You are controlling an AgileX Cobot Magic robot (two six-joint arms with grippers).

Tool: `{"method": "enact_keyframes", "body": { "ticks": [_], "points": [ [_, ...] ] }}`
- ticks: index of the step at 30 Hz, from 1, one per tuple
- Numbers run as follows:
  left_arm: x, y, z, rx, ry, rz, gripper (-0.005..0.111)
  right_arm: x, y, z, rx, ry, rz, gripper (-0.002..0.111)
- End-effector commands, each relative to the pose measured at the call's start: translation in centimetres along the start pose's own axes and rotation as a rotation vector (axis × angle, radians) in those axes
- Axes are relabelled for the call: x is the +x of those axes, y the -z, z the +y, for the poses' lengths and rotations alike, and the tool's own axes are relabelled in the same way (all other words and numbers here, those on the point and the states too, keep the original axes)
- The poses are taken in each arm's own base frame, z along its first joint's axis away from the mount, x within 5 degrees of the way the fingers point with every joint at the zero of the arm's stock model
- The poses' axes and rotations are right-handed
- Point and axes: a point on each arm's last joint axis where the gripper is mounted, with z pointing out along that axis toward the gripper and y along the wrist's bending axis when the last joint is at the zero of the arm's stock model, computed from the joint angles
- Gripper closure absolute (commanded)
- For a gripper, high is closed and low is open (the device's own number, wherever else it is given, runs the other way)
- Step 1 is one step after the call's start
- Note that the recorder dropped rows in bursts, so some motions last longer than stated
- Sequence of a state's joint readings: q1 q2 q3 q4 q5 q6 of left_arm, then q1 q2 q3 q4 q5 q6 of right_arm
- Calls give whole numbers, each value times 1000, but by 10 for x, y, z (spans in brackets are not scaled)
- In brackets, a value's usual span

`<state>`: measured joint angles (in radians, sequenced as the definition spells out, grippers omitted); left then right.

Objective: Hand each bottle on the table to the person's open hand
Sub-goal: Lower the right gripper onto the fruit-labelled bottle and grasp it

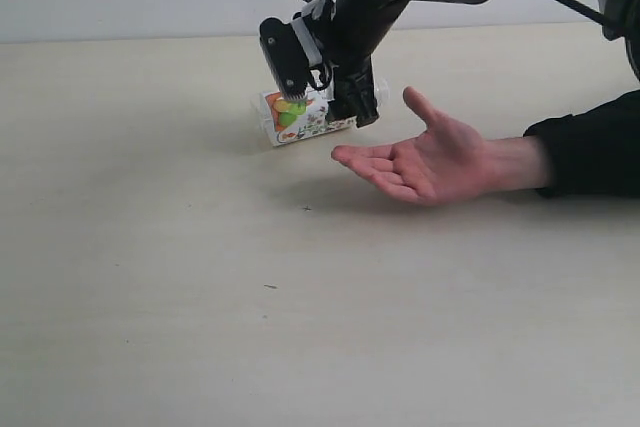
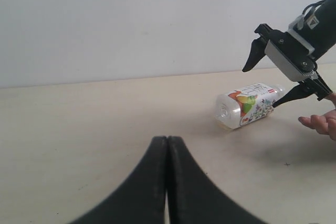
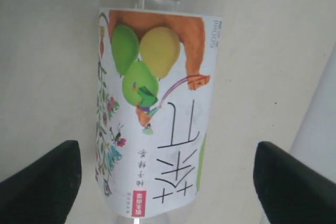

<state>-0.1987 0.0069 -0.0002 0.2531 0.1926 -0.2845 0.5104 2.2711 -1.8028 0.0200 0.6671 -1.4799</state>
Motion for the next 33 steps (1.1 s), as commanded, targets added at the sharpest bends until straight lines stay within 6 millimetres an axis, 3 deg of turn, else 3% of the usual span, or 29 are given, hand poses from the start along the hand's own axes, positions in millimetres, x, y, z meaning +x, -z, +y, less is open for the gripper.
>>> {"method": "enact_keyframes", "body": {
  "ticks": [1, 14, 27, 30, 33],
  "points": [
    [-1, 1, 0, 2, 8, -10, 107, -1, -6, -1, 20, 3, -6, 24],
    [-1, 1, 0, 2, 8, -10, 107, 0, -28, 4, 41, 4, -6, 24],
    [-1, 1, 0, 2, 8, -10, 107, 1, -35, 8, 27, 7, -2, 25],
    [-1, 1, 0, 2, 8, -10, 107, 1, -35, 8, 25, 7, -2, 33],
    [-1, 1, 0, 2, 8, -10, 107, 1, -35, 8, 25, 7, -2, 50]
  ]
}}
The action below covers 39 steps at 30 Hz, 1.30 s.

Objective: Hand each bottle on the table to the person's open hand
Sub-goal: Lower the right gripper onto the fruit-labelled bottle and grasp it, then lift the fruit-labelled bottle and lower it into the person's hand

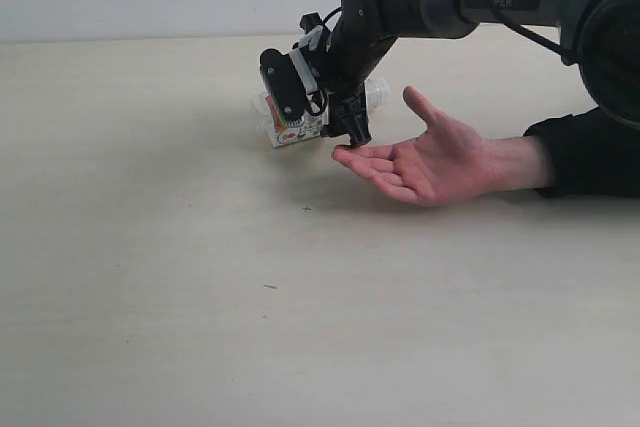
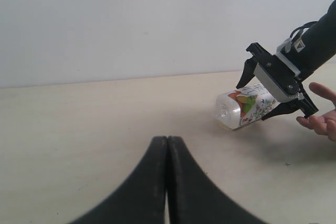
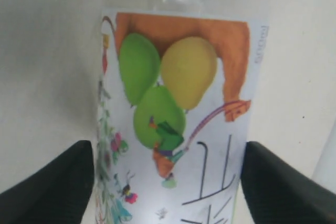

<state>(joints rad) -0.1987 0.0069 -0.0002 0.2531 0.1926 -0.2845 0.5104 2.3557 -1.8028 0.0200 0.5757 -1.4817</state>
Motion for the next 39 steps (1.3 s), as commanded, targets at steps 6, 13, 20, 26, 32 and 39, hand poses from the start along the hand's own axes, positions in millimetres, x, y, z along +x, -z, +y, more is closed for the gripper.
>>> {"method": "enact_keyframes", "body": {
  "ticks": [6, 13, 20, 26, 32, 39],
  "points": [
    [-1, 1, 0, 2, 8, -10, 107, -1, 3, -6, 38, 6, -4, 83],
    [-1, 1, 0, 2, 8, -10, 107, -1, 6, -7, 44, -11, -3, 108],
    [-1, 1, 0, 2, 8, -10, 107, -3, 25, -17, 83, -65, -10, 108],
    [-1, 1, 0, 2, 8, -10, 107, -3, 34, -16, 45, -108, -6, 108],
    [-1, 1, 0, 2, 8, -10, 107, 4, 48, -23, 87, -170, 63, 108],
    [-1, 1, 0, 2, 8, -10, 107, 13, 75, -33, 140, -256, 170, 108]
  ]
}}
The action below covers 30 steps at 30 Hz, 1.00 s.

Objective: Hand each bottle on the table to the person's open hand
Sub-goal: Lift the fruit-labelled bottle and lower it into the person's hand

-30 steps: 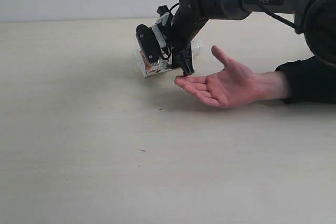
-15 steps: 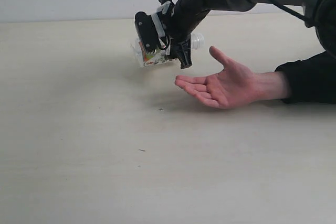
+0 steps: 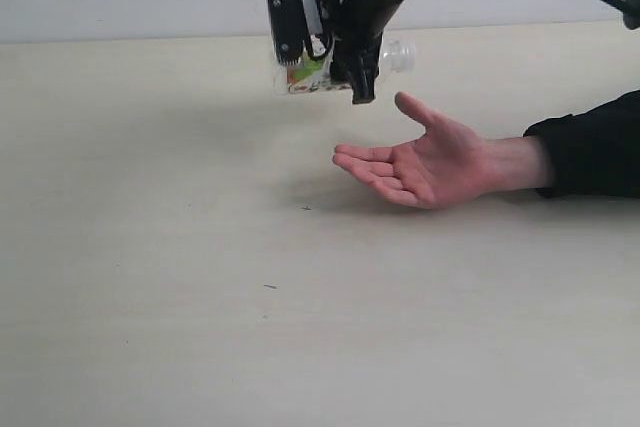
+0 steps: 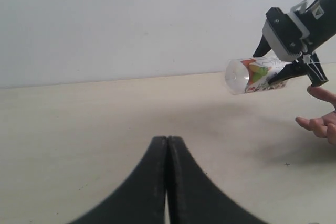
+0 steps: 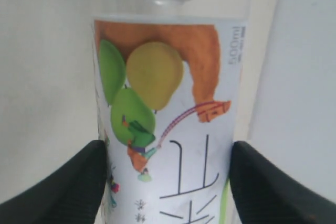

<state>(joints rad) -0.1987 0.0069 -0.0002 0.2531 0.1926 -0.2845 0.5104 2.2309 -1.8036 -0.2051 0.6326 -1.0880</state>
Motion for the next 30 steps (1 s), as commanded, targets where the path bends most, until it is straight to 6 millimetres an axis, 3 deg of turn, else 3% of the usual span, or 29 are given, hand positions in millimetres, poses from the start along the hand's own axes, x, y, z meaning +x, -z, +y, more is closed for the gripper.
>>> {"method": "enact_keyframes", "body": {
  "ticks": [1, 10, 16, 20, 26, 30],
  "points": [
    [-1, 1, 0, 2, 8, -10, 107, 7, 20, -11, 38, -49, 77, 108],
    [-1, 1, 0, 2, 8, -10, 107, -3, 50, -18, 127, -134, 177, 108],
    [-1, 1, 0, 2, 8, -10, 107, -14, 59, -11, 158, -258, 262, 108],
    [-1, 1, 0, 2, 8, -10, 107, -9, 68, -3, 151, -378, 422, 108],
    [-1, 1, 0, 2, 8, -10, 107, 2, 122, -6, 159, -699, 480, 108],
    [-1, 1, 0, 2, 8, -10, 107, -4, 136, -3, 110, -910, 397, 108]
  ]
}}
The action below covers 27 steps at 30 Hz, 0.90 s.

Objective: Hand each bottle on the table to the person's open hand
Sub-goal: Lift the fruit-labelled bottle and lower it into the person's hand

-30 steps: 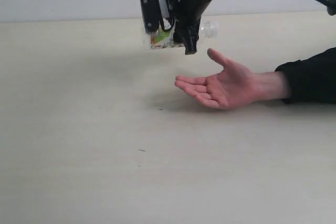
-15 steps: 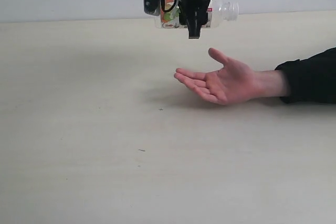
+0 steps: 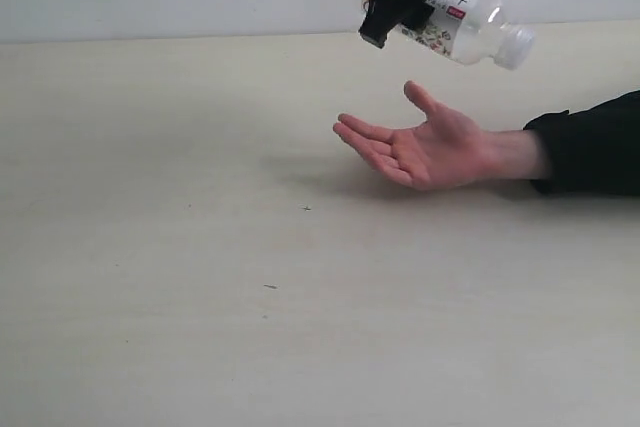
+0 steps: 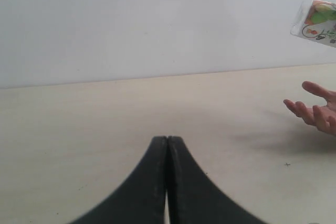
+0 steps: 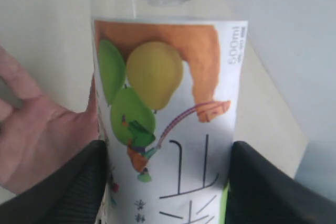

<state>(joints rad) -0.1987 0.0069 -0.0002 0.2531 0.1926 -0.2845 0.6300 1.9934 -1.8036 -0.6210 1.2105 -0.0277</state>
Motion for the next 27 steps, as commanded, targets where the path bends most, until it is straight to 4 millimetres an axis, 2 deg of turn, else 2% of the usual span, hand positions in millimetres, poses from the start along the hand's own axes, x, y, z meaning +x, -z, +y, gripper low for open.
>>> {"method": "enact_keyframes", "body": {
  "ticks": [1, 5, 10, 21, 27],
  "points": [
    [-1, 1, 0, 2, 8, -10, 107, 1, 13, 5, -119, -205, -16, 108],
    [-1, 1, 0, 2, 8, -10, 107, -3, 4, 24, -255, -291, 22, 108],
    [-1, 1, 0, 2, 8, -10, 107, 2, -10, 23, -284, -380, 74, 108],
    [-1, 1, 0, 2, 8, -10, 107, 32, -47, 40, -191, -359, 240, 108],
    [-1, 1, 0, 2, 8, -10, 107, 31, -56, 54, -274, -381, 217, 108]
  ]
}}
